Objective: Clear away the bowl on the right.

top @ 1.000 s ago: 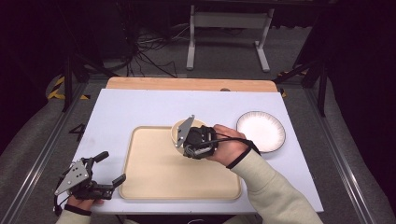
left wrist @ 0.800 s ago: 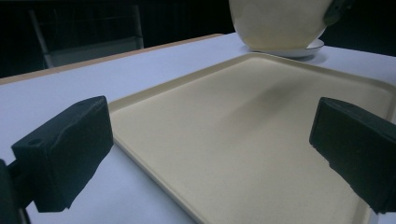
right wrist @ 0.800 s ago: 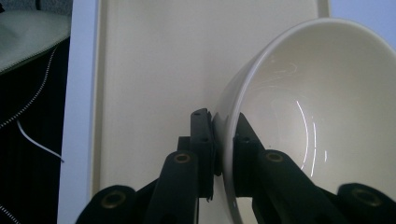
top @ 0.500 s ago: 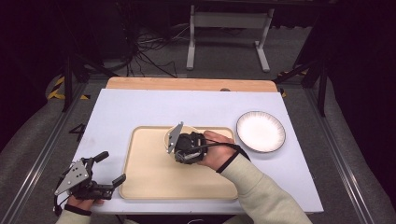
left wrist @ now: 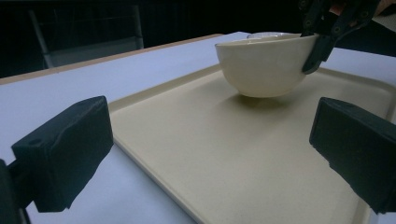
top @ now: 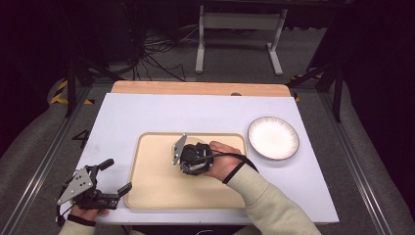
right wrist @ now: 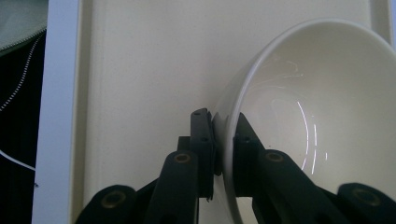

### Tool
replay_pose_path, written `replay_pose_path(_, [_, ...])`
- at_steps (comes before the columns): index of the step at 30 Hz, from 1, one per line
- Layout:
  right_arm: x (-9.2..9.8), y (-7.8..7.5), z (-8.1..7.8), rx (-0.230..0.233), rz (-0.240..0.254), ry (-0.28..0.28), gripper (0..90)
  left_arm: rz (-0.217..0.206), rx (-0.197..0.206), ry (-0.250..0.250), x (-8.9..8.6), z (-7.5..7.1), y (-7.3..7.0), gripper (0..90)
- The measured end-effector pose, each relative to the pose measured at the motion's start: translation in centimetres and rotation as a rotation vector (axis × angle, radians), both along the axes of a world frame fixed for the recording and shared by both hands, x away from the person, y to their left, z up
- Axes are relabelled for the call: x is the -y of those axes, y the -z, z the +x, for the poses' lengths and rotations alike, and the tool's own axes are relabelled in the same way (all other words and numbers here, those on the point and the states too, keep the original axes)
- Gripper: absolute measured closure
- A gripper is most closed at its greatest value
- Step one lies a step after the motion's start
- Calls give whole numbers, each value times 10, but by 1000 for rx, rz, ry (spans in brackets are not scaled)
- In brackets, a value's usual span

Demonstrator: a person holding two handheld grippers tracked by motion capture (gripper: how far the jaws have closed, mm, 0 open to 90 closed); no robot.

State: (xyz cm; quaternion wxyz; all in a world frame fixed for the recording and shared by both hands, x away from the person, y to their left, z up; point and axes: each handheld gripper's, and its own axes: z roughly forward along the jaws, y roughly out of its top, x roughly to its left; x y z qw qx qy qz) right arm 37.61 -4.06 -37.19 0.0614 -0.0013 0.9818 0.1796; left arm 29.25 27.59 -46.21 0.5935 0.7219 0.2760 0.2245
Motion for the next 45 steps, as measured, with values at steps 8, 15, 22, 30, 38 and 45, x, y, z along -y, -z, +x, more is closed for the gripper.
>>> replay_pose_path(8, [-3,7,-1,5,-5,7,828,0,-4,0,0,0,0,2])
replay_pose_path(15, [-5,13,-3,10,-13,7,830,2,-2,1,0,0,0,2])
replay_pose_path(22, [-7,19,-8,8,-27,7,835,2,-2,1,0,0,0,2])
replay_pose_path(30, [-8,28,-12,1,-30,13,807,0,-1,0,0,0,0,2])
replay_pose_path(38, [-7,30,-13,-26,-10,36,777,1,0,1,0,0,0,2])
replay_pose_path(45, [-5,22,-15,-25,43,40,617,4,-4,3,0,0,0,2])
